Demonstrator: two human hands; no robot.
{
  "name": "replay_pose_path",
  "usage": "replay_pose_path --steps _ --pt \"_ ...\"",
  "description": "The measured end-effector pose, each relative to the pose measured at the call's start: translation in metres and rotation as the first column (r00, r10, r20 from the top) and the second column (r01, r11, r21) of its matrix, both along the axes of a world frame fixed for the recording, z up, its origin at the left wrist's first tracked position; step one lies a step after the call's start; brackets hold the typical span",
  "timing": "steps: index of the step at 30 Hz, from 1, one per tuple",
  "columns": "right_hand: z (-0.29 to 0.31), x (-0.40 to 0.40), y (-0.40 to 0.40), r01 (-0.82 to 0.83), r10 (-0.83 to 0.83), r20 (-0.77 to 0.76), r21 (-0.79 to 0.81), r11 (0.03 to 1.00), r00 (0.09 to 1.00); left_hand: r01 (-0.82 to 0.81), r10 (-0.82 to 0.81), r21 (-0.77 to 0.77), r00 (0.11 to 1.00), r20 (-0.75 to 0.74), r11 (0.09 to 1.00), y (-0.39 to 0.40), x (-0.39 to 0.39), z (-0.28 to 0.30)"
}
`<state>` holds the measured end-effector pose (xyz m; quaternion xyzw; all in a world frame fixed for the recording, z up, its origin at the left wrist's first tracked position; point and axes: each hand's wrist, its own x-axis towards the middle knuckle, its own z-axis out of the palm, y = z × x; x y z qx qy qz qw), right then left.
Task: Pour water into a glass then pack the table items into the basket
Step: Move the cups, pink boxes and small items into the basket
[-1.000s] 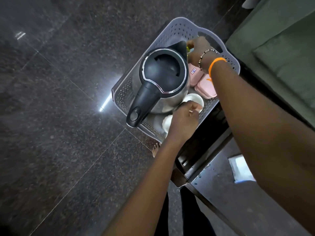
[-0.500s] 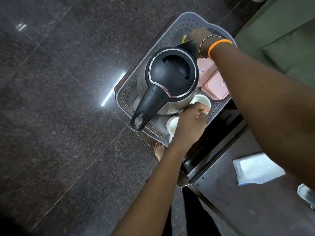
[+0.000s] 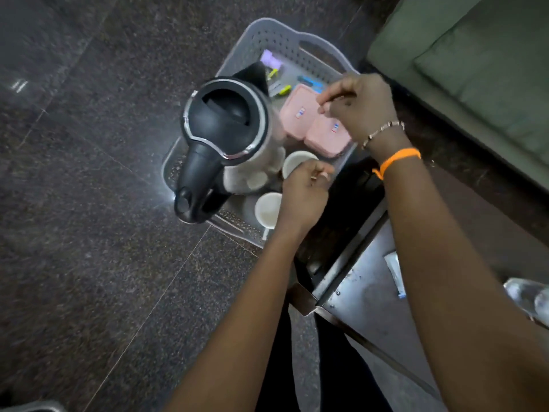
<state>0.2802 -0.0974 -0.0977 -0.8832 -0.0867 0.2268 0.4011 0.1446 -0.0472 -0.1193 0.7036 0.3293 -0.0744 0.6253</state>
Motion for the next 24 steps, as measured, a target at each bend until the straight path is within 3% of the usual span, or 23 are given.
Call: replay_pose_path --steps 4,10,16,24 --pt "0.004 -0.057 -0.079 0.195 -0.183 -0.106 0.108 0.975 0.977 0.084 -0.085 -0.005 0.996 -0.014 0.996 -0.040 -0.009 0.007" --pt "-0.017 -0.150 -0.202 0.336 -0.341 -0.179 -0.057 0.940 0.923 0.287 -0.288 -0.027 0.949 -0.129 0.957 -0.125 -0.044 0.000" --pt "-0.045 -0.214 -0.305 0.542 -0.555 -0.290 -0.133 0.830 0.779 0.575 -0.558 -0.017 0.786 -0.266 0.818 -0.215 -0.071 -0.027" --pt "-0.090 -0.227 -0.361 0.610 -0.590 -0.497 -0.145 0.779 0.636 0.725 -0.615 0.157 0.662 -0.429 0.671 -0.267 -0.058 -0.075"
